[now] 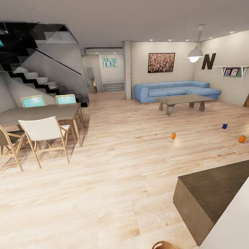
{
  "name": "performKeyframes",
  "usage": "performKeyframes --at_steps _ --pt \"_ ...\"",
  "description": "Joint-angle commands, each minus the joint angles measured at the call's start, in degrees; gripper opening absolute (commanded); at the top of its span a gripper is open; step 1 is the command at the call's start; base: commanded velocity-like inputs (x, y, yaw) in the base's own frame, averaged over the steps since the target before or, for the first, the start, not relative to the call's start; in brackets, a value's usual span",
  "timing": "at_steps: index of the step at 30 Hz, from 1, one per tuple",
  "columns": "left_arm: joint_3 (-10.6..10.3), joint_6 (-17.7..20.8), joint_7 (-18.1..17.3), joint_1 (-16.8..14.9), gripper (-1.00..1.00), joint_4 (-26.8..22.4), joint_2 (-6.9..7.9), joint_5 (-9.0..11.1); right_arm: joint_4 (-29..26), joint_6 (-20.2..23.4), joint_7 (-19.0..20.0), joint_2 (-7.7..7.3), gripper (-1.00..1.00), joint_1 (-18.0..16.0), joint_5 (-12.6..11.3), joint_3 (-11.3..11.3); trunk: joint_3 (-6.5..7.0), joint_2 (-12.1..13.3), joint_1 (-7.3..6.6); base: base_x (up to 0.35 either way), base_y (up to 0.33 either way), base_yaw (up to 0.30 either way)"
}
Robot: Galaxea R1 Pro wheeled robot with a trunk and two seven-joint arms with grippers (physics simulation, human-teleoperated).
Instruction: Put the three can of soda from the living room inside the tash can in the kitchen.
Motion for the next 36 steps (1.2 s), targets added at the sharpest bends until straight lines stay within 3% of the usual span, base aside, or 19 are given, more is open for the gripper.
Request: performKeyframes --at_steps 1,5,9,13,18,26,32,36 --pt "0.00 0.00 0.00 -0.01 1.00 0.00 -0.07 0.00 -1.70 1.39 -0.04 -0.02 1.00 0.15 0.06 -0.02 0.00 0.00 0.00 0.000 0.000 0.000" --pt "-0.01 0.00 0.00 -0.02 1.00 0.00 -0.22 0.00 -5.28 4.59 -0.15 -0.21 1.00 -1.29 0.17 -0.21 0.00 0.00 0.00 0.000 0.000 0.000" --pt "-0.01 0.00 0.00 -0.03 1.00 -0.02 -0.30 0.00 -5.76 4.75 -0.20 -0.98 1.00 -4.76 0.17 -0.92 0.00 0.00 0.00 0.000 0.000 0.000" --pt "-0.01 0.02 0.00 -0.03 1.00 -0.24 -0.43 0.00 -0.45 4.75 -0.24 -1.77 1.00 -11.06 0.16 -3.39 0.00 0.00 0.00 0.000 0.000 0.000" --pt "-0.01 0.12 0.04 -0.03 1.00 -0.88 -0.49 0.00 7.74 4.75 -0.24 -2.97 1.00 -18.24 0.14 -4.20 0.00 0.00 0.00 0.000 0.000 0.000" --pt "-0.01 0.17 -0.14 -0.09 1.00 -1.16 -0.55 0.00 14.86 4.75 -0.47 -3.75 1.00 -24.26 0.15 -4.02 0.00 0.00 0.00 0.000 0.000 0.000" --pt "0.02 0.24 -0.22 -0.76 1.00 -1.42 -0.46 0.04 18.79 4.75 -0.51 -3.92 1.00 -26.52 0.26 -3.80 0.00 0.00 0.00 0.000 0.000 0.000" --pt "0.03 0.37 -0.25 -0.90 1.00 -1.46 -0.44 0.03 22.67 2.22 -0.50 -3.94 1.00 -27.67 0.30 -3.63 0.00 0.00 0.00 0.000 0.000 0.000"
